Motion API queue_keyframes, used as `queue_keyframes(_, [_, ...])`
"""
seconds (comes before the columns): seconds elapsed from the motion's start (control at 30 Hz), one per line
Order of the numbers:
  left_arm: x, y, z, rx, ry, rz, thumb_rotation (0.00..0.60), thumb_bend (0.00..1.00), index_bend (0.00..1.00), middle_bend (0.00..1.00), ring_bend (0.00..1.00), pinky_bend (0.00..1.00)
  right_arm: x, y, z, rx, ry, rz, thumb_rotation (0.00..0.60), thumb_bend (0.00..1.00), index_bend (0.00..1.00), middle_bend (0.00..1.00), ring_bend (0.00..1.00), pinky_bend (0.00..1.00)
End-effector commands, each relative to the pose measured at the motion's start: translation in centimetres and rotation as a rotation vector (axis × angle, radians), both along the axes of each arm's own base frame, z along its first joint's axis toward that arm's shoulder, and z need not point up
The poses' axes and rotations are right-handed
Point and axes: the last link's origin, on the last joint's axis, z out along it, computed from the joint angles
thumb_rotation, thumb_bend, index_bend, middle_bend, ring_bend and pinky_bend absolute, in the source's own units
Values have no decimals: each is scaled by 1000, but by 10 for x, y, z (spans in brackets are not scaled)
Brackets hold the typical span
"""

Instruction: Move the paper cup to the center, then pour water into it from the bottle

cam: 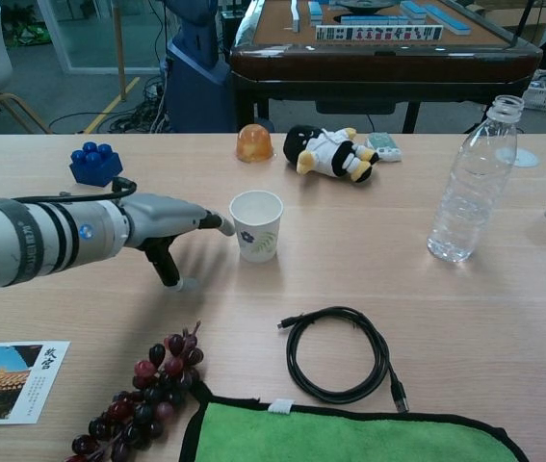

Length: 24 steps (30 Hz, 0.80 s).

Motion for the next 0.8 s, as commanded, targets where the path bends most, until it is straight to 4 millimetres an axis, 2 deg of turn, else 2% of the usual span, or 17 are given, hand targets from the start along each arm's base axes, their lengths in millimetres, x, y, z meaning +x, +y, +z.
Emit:
queue_keyframes(0.03, [5, 0, -4, -4, -4, -7, 600, 325, 4, 0, 0, 20, 0, 0, 1, 0, -1, 0, 600, 336, 276, 287, 221, 401])
queue_keyframes(0.8, [27, 17, -26, -24, -20, -35, 600, 325, 4, 0, 0, 20, -3, 0, 5, -12, -12, -9, 600, 336, 276, 287, 221, 401])
